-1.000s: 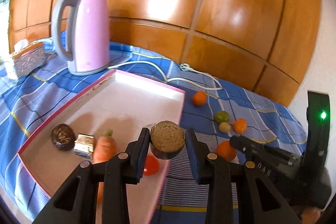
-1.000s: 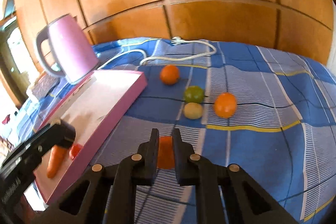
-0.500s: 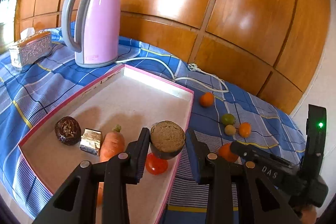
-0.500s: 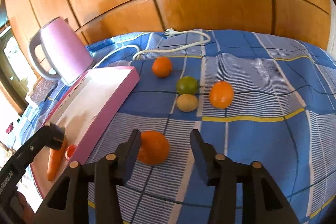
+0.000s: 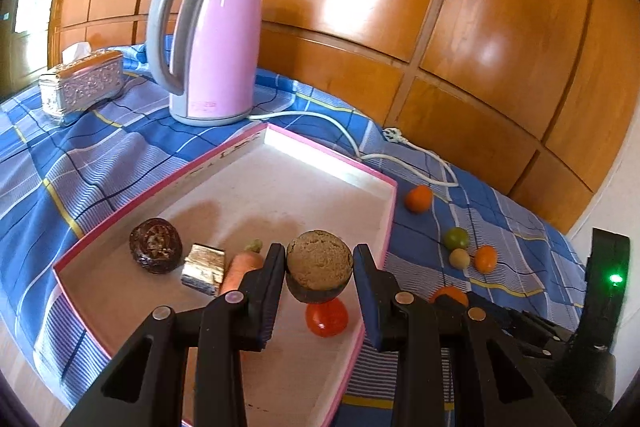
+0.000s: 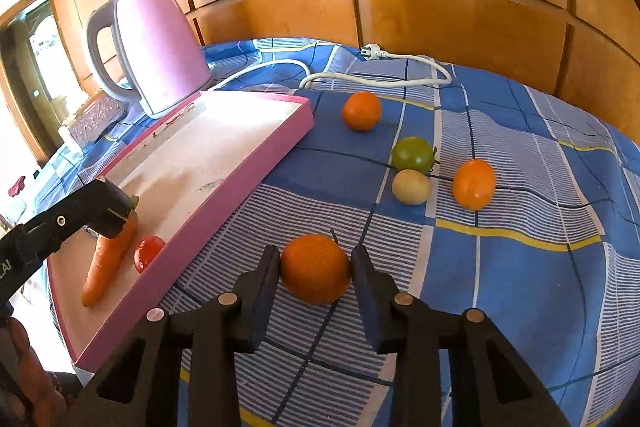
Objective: Organize fruits
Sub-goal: 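Release the slice into the tray with the left tool while the right tool carries the orange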
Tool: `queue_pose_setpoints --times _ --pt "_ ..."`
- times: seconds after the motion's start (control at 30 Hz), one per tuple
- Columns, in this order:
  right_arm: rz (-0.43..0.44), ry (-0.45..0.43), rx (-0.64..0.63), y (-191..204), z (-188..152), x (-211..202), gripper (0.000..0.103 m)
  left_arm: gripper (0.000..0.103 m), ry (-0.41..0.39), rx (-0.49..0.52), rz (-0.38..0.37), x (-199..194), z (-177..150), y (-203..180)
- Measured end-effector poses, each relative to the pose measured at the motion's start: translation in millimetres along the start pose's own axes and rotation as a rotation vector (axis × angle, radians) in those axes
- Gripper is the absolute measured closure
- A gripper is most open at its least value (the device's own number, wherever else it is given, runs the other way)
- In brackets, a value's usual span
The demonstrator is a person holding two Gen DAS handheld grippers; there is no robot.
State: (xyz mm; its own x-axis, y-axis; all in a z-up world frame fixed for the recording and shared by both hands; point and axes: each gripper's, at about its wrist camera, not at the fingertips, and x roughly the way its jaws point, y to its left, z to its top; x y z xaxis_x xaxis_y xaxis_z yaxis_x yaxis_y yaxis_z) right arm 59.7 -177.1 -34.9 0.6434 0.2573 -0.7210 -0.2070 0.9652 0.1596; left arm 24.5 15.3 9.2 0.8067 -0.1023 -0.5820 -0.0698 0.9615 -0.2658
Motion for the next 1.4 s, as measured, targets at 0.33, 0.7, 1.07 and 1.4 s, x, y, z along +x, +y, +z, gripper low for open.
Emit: queue_pose_setpoints --times 0.33,0.7,1.07,1.4 --pt "0.028 -0.022 0.005 4 2 -6 0.066 0.068 -0.01 -0.058 0.09 -5 1 20" --pt "0.166 -0.043 -0.006 46 11 -15 0.066 0.068 0.003 -0.153 0.145 -7 2 45" --pt "0.351 -0.019 0.02 99 48 -3 0.064 0.046 0.005 -0.286 0.196 -9 1 72" --pt "0.238 0.0 0.197 59 35 9 0.063 0.04 -0.001 -0.294 0.203 -14 -1 71"
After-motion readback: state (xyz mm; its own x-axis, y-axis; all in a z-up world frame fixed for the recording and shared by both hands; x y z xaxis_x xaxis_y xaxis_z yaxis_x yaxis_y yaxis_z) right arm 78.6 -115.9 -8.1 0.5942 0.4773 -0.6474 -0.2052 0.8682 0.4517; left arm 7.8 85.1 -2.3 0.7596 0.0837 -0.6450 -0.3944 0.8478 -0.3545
